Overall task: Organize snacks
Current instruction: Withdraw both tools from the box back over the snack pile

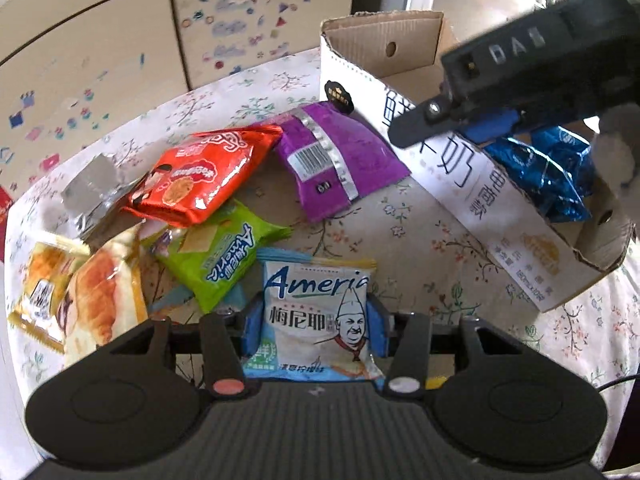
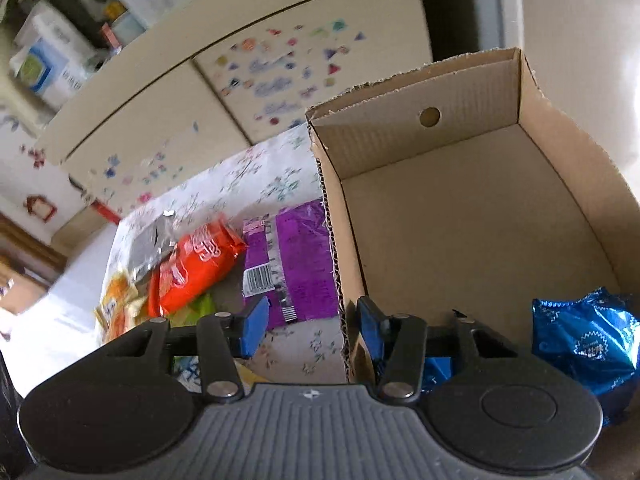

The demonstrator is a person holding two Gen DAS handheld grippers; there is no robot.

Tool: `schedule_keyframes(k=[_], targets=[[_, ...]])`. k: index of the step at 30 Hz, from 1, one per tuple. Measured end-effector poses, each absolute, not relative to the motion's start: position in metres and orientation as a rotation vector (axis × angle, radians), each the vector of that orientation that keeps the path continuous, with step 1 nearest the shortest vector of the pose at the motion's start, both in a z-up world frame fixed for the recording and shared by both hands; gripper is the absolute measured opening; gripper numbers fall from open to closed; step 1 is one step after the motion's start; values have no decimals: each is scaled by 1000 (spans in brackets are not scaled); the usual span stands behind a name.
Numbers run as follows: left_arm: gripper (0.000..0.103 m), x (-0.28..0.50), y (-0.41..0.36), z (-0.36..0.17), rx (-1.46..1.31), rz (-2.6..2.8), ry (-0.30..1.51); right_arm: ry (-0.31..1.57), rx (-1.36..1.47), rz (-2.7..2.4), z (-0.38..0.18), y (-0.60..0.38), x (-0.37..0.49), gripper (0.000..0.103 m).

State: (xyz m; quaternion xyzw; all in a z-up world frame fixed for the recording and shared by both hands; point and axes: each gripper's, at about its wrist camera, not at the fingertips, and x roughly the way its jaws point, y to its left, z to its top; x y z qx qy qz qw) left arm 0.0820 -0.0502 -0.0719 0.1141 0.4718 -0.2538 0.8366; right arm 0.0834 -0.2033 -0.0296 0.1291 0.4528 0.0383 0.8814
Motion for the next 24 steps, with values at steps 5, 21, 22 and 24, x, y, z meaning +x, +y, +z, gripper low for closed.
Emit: schedule_keyframes(k=[5, 21, 22, 24], targets=[[49, 77, -47, -66, 211, -529, 1000, 870, 275, 63, -14, -199, 84, 57], [49, 82, -7, -53, 35, -448, 1009, 868, 245, 186, -24, -160, 104, 57], [49, 83, -4, -52, 22, -434, 1009, 870, 222, 174, -26, -156, 105, 57], [49, 84, 1, -52, 1, -407, 1013, 880, 188, 159, -30, -150, 107, 57]])
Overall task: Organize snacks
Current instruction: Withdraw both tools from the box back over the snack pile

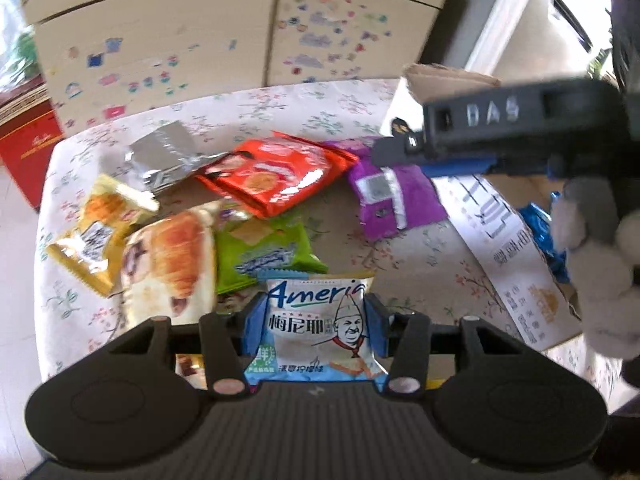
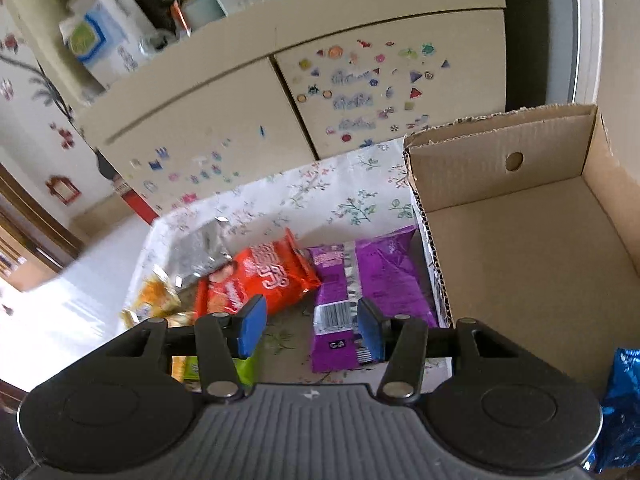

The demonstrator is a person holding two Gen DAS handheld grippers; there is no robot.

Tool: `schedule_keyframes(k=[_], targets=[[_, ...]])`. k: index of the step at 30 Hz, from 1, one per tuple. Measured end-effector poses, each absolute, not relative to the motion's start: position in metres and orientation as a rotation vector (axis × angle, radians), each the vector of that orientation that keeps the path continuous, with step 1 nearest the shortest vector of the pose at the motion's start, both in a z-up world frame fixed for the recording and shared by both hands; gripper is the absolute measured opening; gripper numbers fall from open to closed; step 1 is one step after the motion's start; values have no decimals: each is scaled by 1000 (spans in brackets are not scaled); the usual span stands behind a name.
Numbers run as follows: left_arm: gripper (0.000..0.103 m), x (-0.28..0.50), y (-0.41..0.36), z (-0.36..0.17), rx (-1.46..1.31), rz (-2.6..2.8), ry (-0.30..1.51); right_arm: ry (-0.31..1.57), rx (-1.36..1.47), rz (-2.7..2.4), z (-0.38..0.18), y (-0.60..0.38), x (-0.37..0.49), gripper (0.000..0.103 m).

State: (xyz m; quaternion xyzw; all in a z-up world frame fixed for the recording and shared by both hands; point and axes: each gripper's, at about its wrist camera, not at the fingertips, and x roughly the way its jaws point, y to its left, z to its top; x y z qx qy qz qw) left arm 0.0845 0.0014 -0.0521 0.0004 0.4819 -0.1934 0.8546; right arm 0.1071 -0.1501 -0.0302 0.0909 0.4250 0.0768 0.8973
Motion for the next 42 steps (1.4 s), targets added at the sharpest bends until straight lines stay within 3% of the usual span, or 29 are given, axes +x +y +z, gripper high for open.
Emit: schedule_keyframes(k=[9, 15, 18, 24, 29, 42], targets=[[49, 88, 19, -48, -63, -369, 1018, 902, 33, 94, -51, -127, 124, 58], [49, 88, 24, -47, -75, -366, 1028, 881, -48, 76, -58, -115, 135, 68], [48, 88, 26, -46, -84, -365, 1030, 888, -65, 100, -58, -112, 134, 69], [48, 89, 29, -46, -110, -358, 1041, 1016, 96, 244, -62, -118, 131, 68], [48, 90, 33, -42, -129, -348, 1030, 960, 79, 198, -51, -123, 127, 68], [50, 86, 40, -37, -128, -363, 1030, 1021, 155, 242, -57, -118, 122, 68]])
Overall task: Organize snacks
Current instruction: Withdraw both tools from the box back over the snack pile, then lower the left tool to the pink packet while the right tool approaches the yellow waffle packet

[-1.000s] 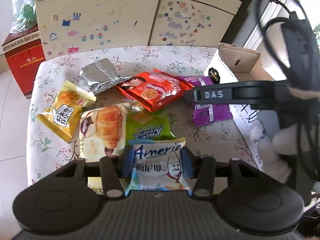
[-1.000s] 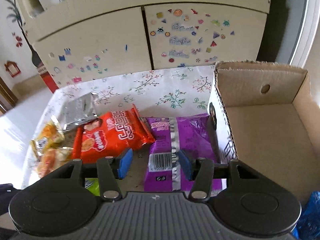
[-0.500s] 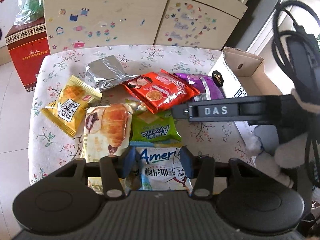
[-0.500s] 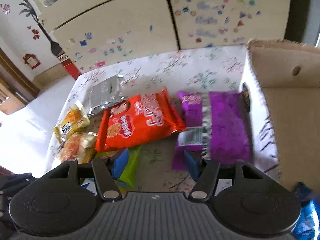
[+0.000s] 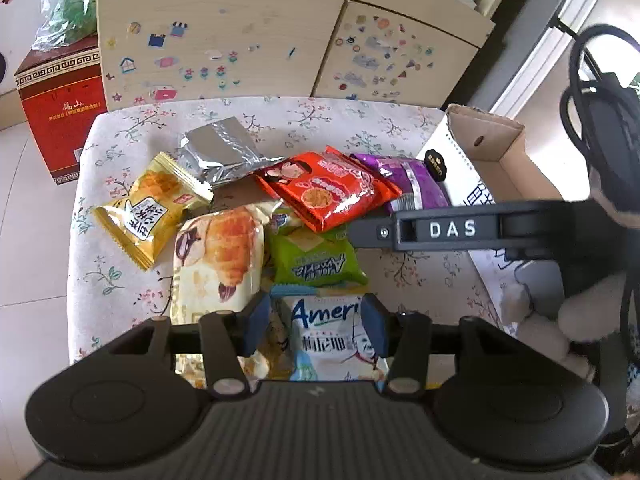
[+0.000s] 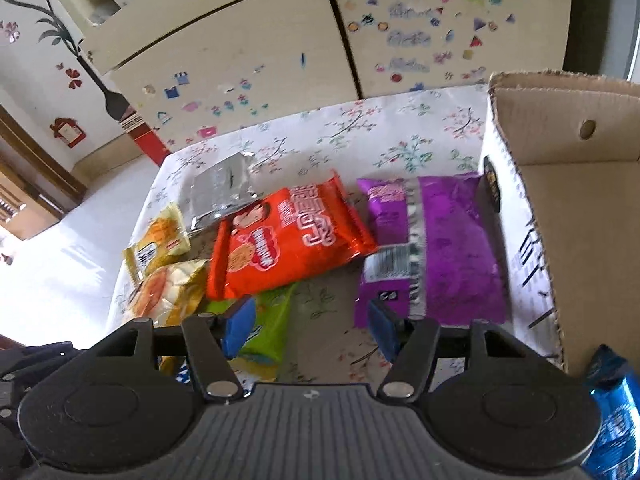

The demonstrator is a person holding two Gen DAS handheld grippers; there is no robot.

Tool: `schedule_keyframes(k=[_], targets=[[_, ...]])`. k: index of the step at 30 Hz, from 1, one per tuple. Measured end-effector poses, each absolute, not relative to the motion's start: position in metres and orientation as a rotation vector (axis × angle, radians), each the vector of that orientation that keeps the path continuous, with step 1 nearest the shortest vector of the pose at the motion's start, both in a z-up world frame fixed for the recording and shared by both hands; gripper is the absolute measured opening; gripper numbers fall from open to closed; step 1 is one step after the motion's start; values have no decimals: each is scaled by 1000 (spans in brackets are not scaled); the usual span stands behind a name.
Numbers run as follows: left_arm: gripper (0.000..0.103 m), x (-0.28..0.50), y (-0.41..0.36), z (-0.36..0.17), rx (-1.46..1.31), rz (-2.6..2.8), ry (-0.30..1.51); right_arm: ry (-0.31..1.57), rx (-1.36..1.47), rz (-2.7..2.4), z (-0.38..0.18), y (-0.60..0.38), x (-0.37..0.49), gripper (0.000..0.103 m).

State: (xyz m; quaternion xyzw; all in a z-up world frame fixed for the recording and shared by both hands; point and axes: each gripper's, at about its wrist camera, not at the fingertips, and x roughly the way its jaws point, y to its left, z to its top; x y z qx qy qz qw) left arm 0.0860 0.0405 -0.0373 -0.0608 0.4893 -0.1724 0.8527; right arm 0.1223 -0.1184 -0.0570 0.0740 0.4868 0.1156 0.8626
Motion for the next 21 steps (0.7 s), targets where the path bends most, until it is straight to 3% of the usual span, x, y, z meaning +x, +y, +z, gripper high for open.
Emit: schedule_keyframes(k=[8, 11, 21], targets=[[56, 80, 29, -42, -76, -411, 1049, 932, 110, 211, -43, -113, 130, 80], [68, 80, 24, -47, -54, -435, 1053, 927, 135, 204, -45, -114, 136, 82], [66, 79, 35, -39, -77, -466, 1047, 955, 124, 223, -40, -118, 123, 83]])
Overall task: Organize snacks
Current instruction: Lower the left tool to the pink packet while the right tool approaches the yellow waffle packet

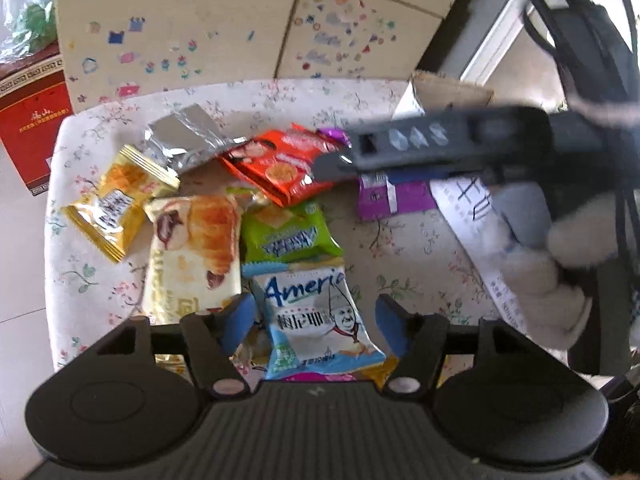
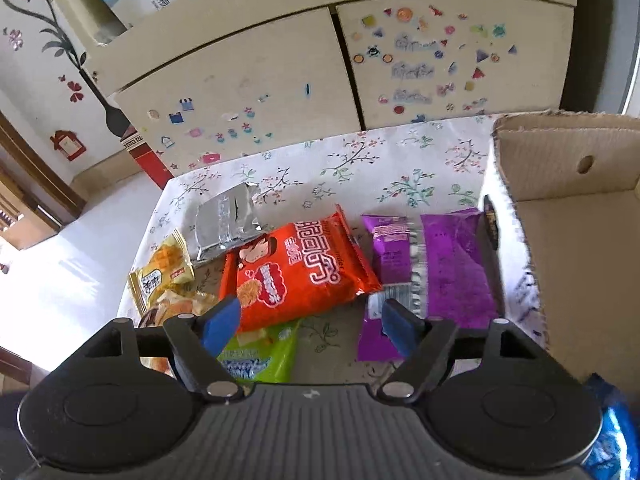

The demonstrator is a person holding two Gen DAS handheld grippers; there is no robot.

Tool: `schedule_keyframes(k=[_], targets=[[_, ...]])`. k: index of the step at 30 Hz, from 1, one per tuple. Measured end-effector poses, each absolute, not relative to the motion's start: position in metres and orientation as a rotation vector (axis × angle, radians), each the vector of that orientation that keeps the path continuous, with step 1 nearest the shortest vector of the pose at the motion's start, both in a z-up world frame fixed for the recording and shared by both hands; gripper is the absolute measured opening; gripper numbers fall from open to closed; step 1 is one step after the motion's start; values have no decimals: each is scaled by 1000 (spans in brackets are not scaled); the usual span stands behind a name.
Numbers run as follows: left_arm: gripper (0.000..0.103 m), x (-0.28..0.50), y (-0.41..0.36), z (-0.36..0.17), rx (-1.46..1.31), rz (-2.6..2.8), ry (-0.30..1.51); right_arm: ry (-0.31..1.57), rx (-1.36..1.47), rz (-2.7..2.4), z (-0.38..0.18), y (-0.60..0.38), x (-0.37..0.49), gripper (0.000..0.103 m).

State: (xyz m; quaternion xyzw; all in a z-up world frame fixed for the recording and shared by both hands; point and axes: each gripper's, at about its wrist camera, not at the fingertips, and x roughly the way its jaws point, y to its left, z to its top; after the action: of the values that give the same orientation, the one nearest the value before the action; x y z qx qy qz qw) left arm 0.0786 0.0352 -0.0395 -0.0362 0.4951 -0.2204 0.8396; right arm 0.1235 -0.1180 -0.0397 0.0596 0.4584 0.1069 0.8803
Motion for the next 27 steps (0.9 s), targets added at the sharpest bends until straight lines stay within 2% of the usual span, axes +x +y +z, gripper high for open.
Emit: schedule_keyframes(k=[10, 16, 27], targets=[[67, 55, 48, -30, -85, -385, 1037, 972, 120, 206, -33, -126, 76, 83], [68, 40, 46, -46, -132, -325, 1086, 1013, 156, 115, -38, -141, 45, 83], [72, 31, 31, -63, -158, -258, 1061, 1008, 173, 48, -37, -158, -13, 86]])
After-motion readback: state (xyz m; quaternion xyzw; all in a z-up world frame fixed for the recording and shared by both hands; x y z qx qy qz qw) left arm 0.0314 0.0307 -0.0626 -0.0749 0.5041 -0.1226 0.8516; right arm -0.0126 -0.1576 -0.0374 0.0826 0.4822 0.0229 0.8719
